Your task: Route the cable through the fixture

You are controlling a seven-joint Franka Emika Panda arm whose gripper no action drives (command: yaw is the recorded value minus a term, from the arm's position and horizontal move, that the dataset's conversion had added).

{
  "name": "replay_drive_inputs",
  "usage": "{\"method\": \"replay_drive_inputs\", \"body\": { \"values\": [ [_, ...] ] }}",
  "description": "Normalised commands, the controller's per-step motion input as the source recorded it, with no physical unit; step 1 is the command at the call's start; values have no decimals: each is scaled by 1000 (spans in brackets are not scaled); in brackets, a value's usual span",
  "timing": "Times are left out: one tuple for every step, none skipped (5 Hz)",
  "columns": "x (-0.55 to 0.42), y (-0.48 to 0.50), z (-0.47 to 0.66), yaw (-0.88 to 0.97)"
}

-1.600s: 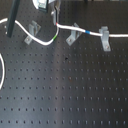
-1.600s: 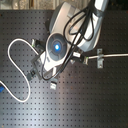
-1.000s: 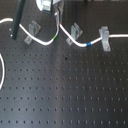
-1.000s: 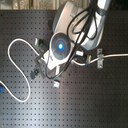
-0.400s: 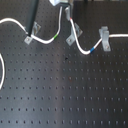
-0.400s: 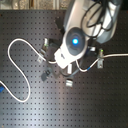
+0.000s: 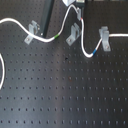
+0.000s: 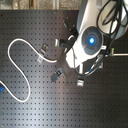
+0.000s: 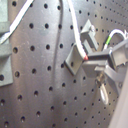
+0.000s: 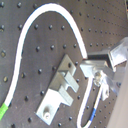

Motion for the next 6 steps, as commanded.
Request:
{"method": "replay_drive_inputs", "body": {
  "values": [
    [9,116,1,0],
    [-70,218,1,0],
    [-203,260,40,0],
    [-181,234,35,0],
    [-115,-89,1,-46],
    [-211,-221,4,-249]
  ]
}}
